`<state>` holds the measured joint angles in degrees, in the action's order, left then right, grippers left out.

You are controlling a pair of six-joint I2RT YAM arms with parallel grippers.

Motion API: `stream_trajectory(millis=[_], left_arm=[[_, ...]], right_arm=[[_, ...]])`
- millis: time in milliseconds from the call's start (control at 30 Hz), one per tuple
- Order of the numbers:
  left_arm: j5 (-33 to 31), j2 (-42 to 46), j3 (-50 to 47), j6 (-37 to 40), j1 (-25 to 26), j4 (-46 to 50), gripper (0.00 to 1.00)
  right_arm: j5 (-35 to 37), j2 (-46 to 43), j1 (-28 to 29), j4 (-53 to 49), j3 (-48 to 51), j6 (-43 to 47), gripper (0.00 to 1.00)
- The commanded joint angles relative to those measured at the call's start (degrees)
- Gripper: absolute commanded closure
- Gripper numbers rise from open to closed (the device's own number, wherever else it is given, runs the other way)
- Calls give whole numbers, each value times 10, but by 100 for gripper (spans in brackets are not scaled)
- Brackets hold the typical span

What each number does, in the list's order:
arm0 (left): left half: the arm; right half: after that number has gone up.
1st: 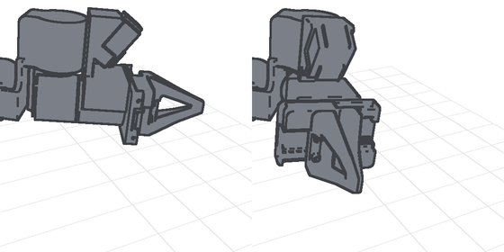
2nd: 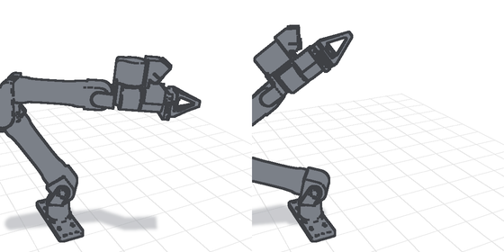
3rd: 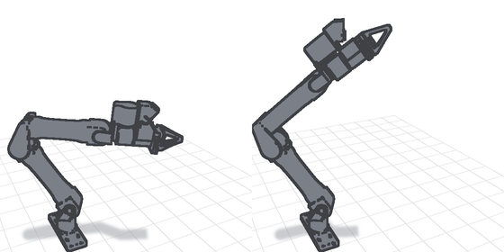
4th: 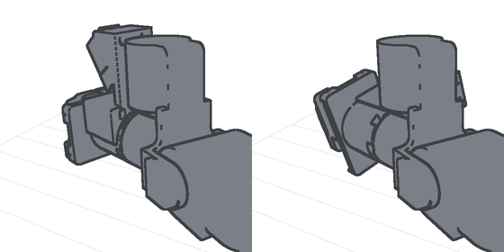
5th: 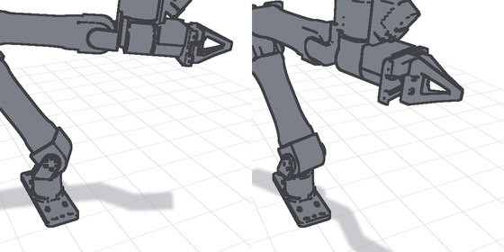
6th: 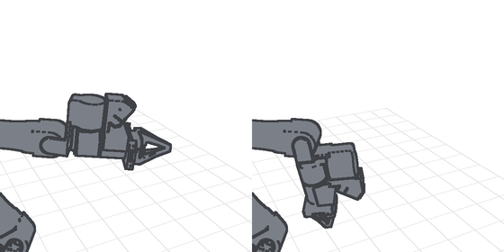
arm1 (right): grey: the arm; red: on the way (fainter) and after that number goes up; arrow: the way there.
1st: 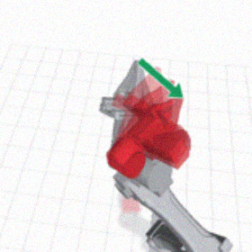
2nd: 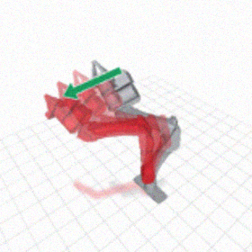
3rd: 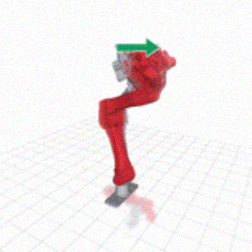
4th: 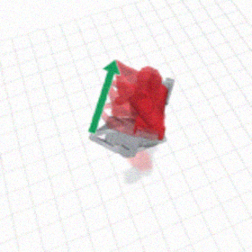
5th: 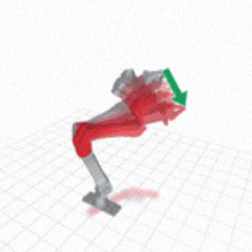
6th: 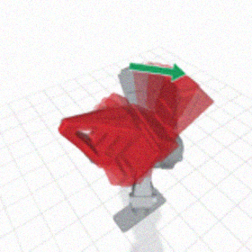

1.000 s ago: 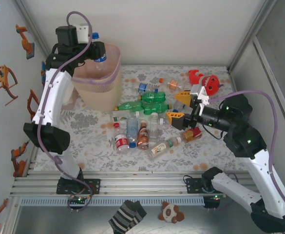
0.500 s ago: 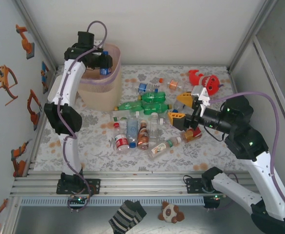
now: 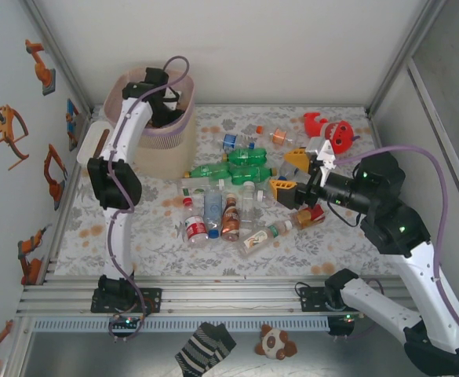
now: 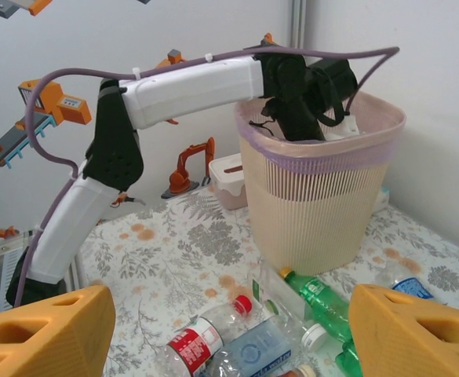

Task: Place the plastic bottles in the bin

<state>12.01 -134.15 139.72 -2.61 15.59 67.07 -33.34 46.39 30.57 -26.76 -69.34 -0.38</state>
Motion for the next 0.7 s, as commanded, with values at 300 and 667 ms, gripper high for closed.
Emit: stream_trajectory(millis=[300, 667], left_arm=[[-14, -94, 60, 43, 4, 121, 65], [-37, -49, 80, 25, 4, 100, 46]], right_arm=[[-1, 2, 4, 7, -8, 2, 23], [-1, 4, 4, 14, -13, -4, 24]])
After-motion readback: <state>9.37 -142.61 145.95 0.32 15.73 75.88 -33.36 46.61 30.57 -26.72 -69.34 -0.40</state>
